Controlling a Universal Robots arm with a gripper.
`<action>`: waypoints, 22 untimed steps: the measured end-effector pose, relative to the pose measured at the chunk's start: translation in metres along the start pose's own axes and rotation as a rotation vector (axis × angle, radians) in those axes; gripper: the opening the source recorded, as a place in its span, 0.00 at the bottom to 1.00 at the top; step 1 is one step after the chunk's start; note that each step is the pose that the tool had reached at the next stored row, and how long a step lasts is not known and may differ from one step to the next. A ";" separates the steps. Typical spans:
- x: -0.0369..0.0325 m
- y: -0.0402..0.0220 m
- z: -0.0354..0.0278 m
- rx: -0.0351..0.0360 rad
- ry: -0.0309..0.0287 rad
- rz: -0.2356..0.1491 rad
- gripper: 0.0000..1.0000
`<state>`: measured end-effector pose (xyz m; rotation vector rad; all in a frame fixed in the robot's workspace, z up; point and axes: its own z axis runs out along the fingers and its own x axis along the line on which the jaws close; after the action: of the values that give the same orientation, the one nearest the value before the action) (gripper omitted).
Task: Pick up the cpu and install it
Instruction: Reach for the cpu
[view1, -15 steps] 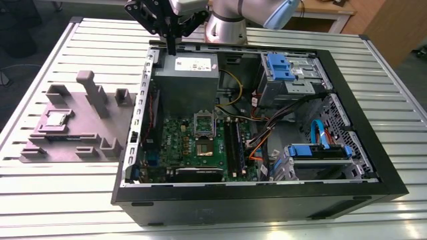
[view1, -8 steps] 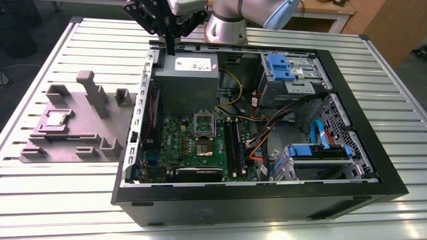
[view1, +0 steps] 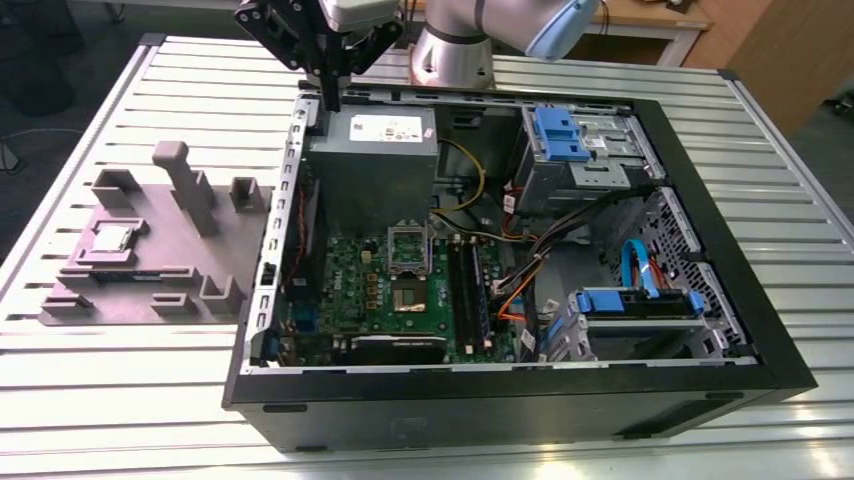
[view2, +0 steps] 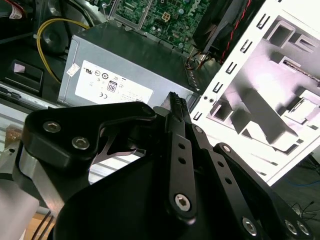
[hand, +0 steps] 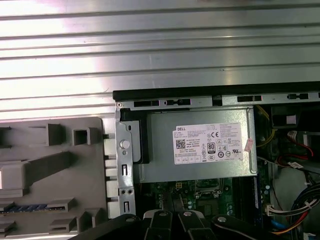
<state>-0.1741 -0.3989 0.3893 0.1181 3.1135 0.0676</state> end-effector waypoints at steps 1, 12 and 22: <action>0.0000 0.0000 0.0000 0.0000 0.0000 0.000 0.10; 0.0028 -0.0002 -0.0001 0.0000 0.0000 0.000 0.10; 0.0038 -0.0003 -0.0001 0.0000 0.0000 0.000 0.10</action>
<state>-0.1779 -0.3989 0.3893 0.1180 3.1135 0.0676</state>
